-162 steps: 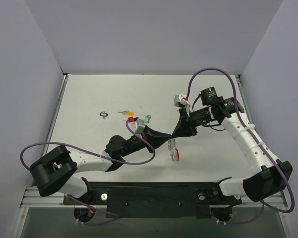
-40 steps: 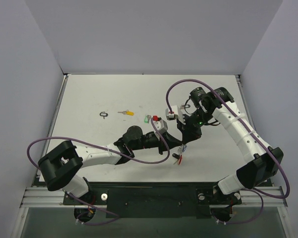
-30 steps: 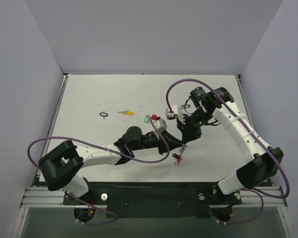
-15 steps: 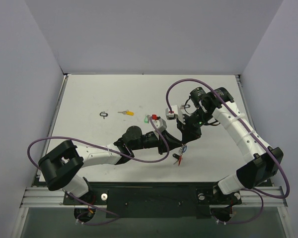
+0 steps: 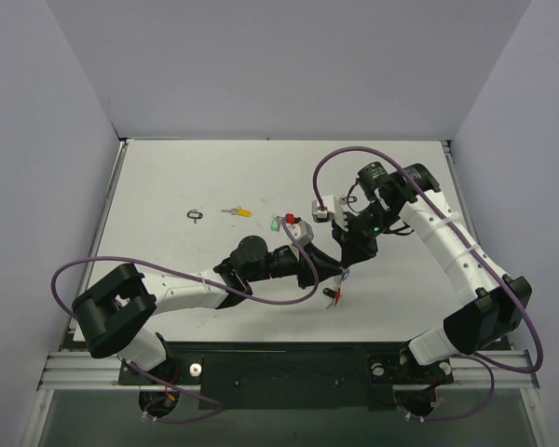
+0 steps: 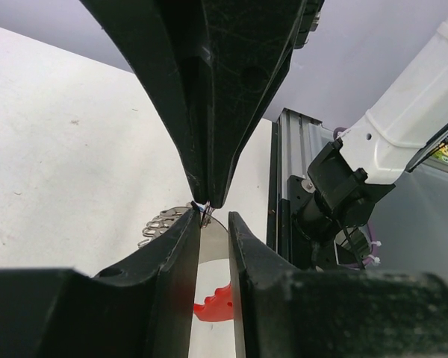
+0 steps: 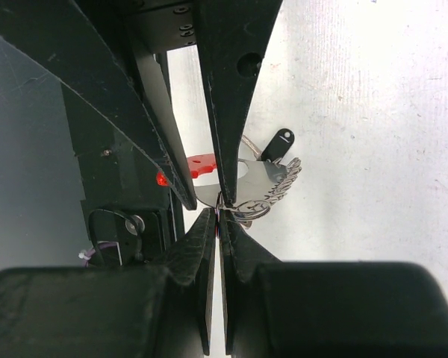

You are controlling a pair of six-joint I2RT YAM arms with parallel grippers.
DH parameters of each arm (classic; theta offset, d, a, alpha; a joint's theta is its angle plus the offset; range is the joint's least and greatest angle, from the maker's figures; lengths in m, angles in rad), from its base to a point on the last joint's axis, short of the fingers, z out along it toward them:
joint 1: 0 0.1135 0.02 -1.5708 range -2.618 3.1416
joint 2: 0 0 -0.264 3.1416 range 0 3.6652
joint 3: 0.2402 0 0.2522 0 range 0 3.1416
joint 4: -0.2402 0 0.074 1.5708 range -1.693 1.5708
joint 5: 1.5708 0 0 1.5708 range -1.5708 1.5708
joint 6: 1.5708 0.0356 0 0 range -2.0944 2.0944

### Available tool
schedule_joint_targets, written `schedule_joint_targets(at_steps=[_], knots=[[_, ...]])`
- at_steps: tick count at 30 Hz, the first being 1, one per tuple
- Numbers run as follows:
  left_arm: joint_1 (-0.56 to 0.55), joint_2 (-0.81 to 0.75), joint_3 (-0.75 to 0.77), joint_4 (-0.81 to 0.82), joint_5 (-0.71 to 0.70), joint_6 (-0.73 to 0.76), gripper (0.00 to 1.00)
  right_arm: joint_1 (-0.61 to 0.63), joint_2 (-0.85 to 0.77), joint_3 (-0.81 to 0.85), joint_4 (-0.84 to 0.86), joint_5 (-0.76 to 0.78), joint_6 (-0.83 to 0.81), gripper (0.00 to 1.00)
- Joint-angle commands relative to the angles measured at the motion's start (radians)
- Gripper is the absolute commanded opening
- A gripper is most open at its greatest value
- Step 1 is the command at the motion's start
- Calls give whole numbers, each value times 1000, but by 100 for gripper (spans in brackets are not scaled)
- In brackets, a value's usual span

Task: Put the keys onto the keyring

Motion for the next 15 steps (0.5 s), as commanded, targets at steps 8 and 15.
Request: schedule_joint_targets(at_steps=[8,15], knots=[[-4,7,52,31,-13,-19,0,-6,-17,-8,-19,-35,7,0],[-6,-16,-2,103,-65,-42,0,-20,-14,-12,-2,-47,22,0]])
